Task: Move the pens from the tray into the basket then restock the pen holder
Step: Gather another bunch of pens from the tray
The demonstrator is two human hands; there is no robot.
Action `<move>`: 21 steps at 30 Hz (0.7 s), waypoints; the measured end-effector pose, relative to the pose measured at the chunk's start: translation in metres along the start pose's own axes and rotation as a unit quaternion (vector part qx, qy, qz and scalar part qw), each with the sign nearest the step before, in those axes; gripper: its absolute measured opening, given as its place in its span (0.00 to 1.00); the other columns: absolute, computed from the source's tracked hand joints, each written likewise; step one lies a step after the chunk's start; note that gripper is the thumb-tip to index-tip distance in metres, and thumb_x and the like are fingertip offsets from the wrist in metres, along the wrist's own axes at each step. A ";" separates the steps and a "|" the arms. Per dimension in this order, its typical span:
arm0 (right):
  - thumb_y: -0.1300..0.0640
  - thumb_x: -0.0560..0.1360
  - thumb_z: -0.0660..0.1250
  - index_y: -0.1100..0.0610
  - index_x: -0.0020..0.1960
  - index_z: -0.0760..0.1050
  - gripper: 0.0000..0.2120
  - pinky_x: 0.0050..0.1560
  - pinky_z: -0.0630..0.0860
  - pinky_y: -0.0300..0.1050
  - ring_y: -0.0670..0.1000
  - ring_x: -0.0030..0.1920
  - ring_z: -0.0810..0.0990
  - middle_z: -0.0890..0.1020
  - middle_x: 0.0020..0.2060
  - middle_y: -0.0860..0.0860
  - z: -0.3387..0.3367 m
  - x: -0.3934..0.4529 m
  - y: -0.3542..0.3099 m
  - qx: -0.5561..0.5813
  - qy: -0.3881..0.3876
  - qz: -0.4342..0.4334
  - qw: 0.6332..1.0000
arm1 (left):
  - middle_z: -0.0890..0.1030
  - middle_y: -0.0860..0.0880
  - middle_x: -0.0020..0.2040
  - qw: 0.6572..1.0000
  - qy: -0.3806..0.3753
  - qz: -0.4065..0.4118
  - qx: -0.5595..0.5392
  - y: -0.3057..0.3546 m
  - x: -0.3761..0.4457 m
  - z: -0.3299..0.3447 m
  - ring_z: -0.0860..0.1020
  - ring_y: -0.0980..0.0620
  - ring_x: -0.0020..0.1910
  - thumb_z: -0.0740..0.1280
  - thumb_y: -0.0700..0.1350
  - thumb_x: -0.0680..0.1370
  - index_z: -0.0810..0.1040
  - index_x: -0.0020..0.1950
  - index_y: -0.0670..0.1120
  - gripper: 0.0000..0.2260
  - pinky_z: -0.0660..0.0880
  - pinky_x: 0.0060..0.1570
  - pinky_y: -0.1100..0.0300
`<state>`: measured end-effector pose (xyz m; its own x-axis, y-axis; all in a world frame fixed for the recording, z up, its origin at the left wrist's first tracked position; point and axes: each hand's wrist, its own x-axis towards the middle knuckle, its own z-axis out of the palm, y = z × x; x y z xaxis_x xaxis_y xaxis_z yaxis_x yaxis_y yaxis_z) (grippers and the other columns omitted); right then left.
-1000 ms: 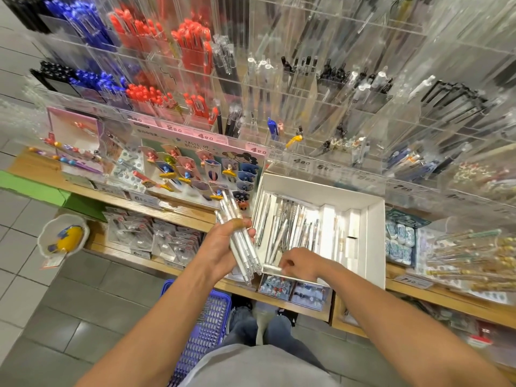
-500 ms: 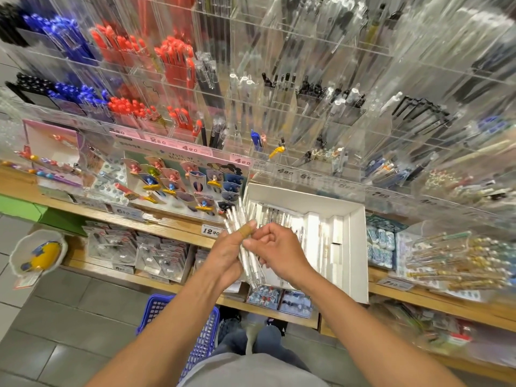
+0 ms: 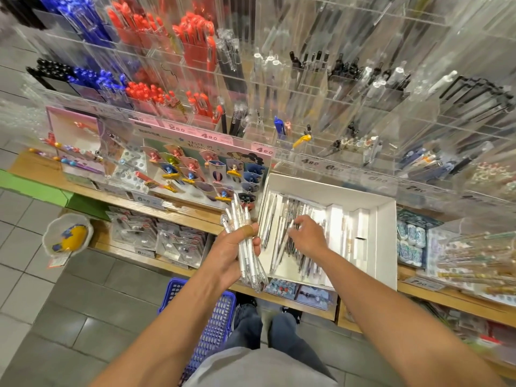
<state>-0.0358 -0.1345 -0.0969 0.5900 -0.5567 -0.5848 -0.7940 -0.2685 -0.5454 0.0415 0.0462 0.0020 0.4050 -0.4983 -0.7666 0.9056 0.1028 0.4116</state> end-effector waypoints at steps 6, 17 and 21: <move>0.53 0.79 0.65 0.54 0.46 0.68 0.08 0.37 0.72 0.45 0.55 0.35 0.77 0.78 0.35 0.54 0.007 0.009 -0.003 -0.012 0.002 -0.019 1.000 | 0.77 0.46 0.33 1.000 0.008 -0.001 0.014 0.000 -0.001 -0.001 0.75 0.53 0.30 0.69 0.34 0.75 0.78 0.48 0.39 0.04 0.76 0.31 0.63; 0.54 0.72 0.73 0.58 0.47 0.74 0.11 0.30 0.75 0.42 0.52 0.30 0.80 0.81 0.30 0.51 -0.070 -0.051 -0.043 0.334 -0.138 -0.117 0.925 | 0.82 0.44 0.35 0.995 -0.067 -0.016 0.071 -0.004 0.004 0.021 0.81 0.50 0.31 0.75 0.40 0.69 0.82 0.49 0.37 0.11 0.79 0.31 0.57; 0.60 0.73 0.72 0.59 0.47 0.74 0.08 0.29 0.74 0.42 0.49 0.26 0.77 0.80 0.30 0.52 -0.067 -0.060 -0.061 0.342 -0.129 -0.126 0.922 | 0.84 0.43 0.41 0.988 -0.133 -0.034 0.067 -0.010 0.003 0.035 0.81 0.50 0.34 0.74 0.45 0.73 0.84 0.53 0.40 0.12 0.80 0.33 0.57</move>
<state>-0.0330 -0.1371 0.0112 0.8287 -0.3153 -0.4625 -0.4005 0.2431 -0.8834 0.0289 0.0138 0.0129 0.2800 -0.7104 -0.6457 0.8974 -0.0453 0.4389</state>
